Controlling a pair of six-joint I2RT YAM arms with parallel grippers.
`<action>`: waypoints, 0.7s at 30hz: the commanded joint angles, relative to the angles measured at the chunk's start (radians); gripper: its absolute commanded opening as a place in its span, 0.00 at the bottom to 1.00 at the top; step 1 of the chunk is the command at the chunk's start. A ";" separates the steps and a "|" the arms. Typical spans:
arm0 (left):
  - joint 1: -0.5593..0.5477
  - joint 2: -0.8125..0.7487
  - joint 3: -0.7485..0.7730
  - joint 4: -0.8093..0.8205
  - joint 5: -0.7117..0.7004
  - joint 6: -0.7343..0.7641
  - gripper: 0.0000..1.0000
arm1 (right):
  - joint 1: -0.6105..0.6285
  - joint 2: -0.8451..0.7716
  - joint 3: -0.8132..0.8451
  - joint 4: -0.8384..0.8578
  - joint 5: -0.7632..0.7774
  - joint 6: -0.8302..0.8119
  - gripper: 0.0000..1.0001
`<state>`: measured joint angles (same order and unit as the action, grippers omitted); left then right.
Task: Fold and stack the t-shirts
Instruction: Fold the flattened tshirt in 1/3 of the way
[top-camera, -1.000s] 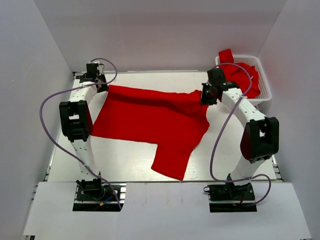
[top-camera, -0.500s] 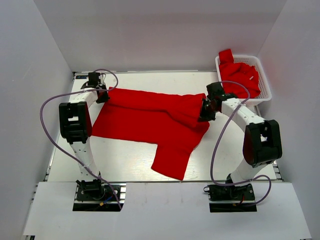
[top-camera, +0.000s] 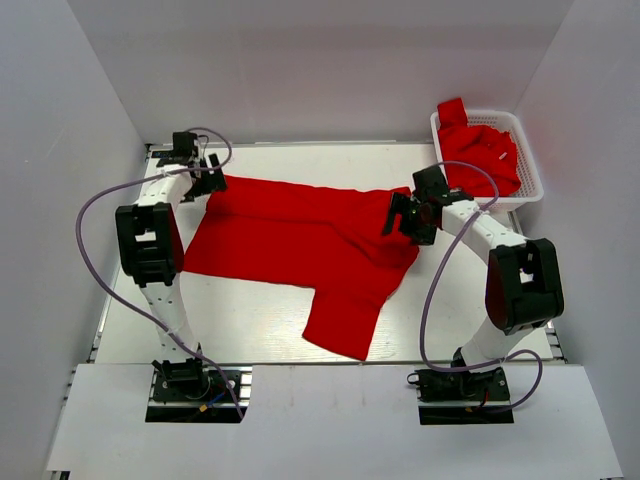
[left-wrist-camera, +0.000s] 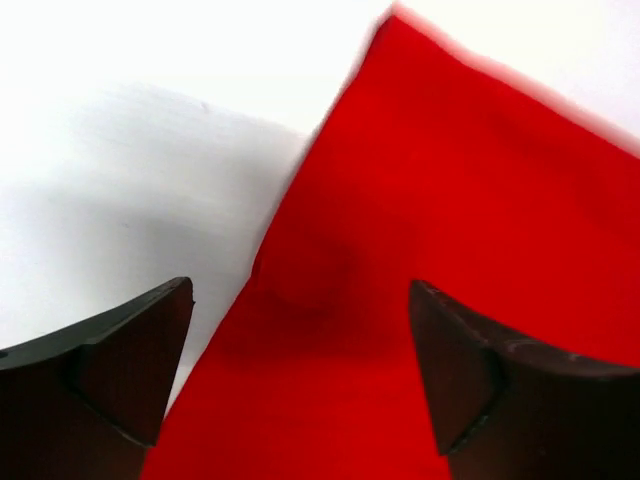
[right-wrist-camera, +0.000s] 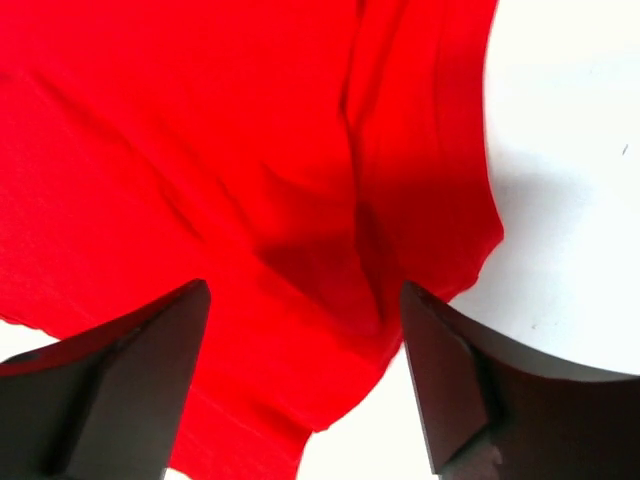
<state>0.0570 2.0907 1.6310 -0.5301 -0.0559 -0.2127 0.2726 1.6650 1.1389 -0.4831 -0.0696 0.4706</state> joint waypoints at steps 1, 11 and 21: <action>0.006 -0.041 0.127 -0.082 -0.048 -0.019 1.00 | -0.001 -0.014 0.084 0.020 0.014 -0.059 0.90; -0.016 0.011 0.254 -0.031 0.144 0.009 1.00 | 0.002 0.100 0.229 0.132 -0.056 -0.099 0.90; -0.025 0.235 0.323 0.053 0.301 -0.001 1.00 | -0.006 0.397 0.455 0.201 -0.071 -0.110 0.90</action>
<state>0.0402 2.2940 1.9293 -0.4995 0.1749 -0.2138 0.2722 2.0132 1.5204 -0.3267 -0.1246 0.3801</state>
